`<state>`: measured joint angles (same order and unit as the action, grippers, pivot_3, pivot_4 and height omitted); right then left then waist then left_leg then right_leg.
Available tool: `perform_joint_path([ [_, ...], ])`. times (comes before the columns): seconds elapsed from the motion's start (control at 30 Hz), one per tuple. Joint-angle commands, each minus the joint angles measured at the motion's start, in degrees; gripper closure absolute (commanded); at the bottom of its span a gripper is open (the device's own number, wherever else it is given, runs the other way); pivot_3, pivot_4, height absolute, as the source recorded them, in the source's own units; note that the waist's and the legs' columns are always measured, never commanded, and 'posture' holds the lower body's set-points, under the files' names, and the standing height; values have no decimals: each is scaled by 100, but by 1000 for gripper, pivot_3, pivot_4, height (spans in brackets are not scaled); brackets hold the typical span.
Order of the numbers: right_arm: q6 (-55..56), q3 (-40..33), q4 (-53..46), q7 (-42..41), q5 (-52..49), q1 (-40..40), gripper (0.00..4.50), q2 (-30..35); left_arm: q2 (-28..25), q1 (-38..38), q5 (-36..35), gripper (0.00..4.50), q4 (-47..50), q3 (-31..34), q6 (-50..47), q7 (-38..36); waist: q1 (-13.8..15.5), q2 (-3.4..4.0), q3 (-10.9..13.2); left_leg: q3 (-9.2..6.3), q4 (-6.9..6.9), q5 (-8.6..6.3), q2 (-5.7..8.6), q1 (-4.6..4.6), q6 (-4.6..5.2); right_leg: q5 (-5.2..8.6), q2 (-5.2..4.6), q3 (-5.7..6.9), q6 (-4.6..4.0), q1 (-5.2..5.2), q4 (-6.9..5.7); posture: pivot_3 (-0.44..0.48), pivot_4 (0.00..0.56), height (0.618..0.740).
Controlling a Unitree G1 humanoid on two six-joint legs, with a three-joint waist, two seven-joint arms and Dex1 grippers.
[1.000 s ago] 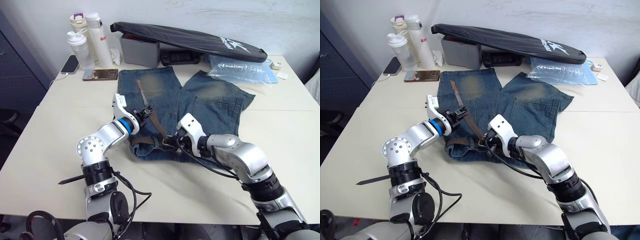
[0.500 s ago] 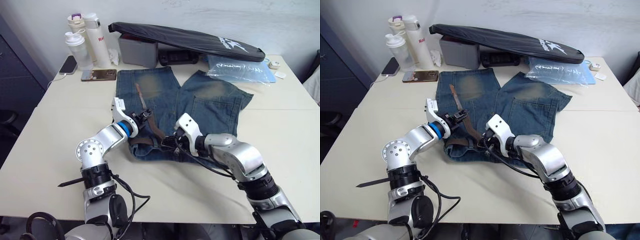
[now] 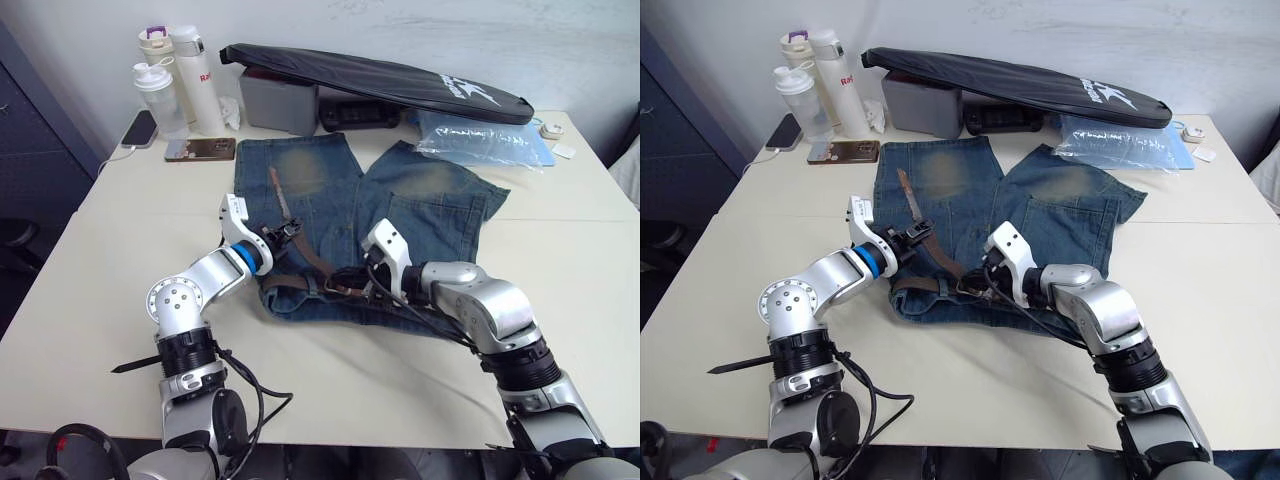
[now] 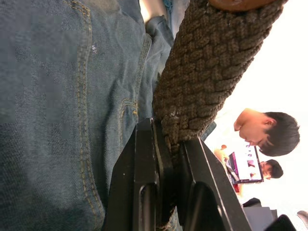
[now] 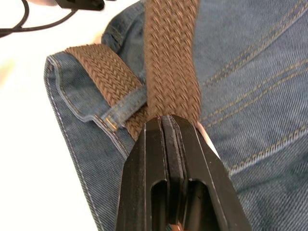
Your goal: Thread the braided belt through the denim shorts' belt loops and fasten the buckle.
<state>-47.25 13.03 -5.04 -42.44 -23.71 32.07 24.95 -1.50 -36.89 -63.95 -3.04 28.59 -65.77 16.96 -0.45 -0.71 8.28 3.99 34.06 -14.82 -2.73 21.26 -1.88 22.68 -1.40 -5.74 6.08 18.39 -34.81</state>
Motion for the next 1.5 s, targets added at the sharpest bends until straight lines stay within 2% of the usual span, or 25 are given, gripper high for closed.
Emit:
perform_joint_path([
  [0.03, 278, -65, 125, -103, 35, -41, 4382, -97, -73, 36, -132, 4500, 224, -35, 85, -76, -2, 0, 0, 0, 0, 0, 0, 0, 0, 0, 0, 0, 0, 0, 0, 0, 150, 740],
  [0.4, 544, 195, 500, -315, 341, -24, 4382, -156, -90, 109, -161, 4500, 259, -88, 127, -65, -6, 1, -1, -1, 1, 0, -1, -2, 0, 0, 1, 1, 0, -1, -3, 0, 150, 740],
  [0.73, -176, 1082, 1376, -504, 913, 416, 4382, -144, -119, 356, -165, 4500, 551, -257, 124, -171, -133, 7, -44, -4, 1, 0, -7, -21, -1, 0, 4, 4, 0, -16, -8, 0, 150, 740],
  [0.93, -160, 1400, 1982, -873, 1136, 636, 4382, -182, -19, 577, -307, 4500, 815, -307, 185, -97, -160, -10, -65, -13, -18, -20, -10, -99, -13, 2, 7, 12, -2, -118, 28, 0, 150, 740],
  [1.13, -119, 1934, 2323, -1356, 1566, 952, 4382, -165, 71, 510, -584, 4500, 856, -335, 222, -78, -166, -14, -92, -27, -16, -28, -14, -105, -20, 3, 11, 23, -5, -132, 38, 0, 150, 740],
  [1.3, 49, 1903, 3013, -1029, 1974, 1107, 4382, -468, 74, 311, -1009, 4500, 533, -319, 179, -164, -232, -19, -105, -31, -8, -34, -22, -121, -21, 4, 18, 27, -7, -156, 46, 0, 150, 740],
  [1.5, 54, 1942, 3063, -915, 2179, 946, 4382, -471, -79, 124, -1150, 4500, 106, -459, 40, -386, -285, -12, -118, -38, -11, -56, -29, -168, -46, 8, 19, 47, -14, -210, 63, 0, 150, 740],
])
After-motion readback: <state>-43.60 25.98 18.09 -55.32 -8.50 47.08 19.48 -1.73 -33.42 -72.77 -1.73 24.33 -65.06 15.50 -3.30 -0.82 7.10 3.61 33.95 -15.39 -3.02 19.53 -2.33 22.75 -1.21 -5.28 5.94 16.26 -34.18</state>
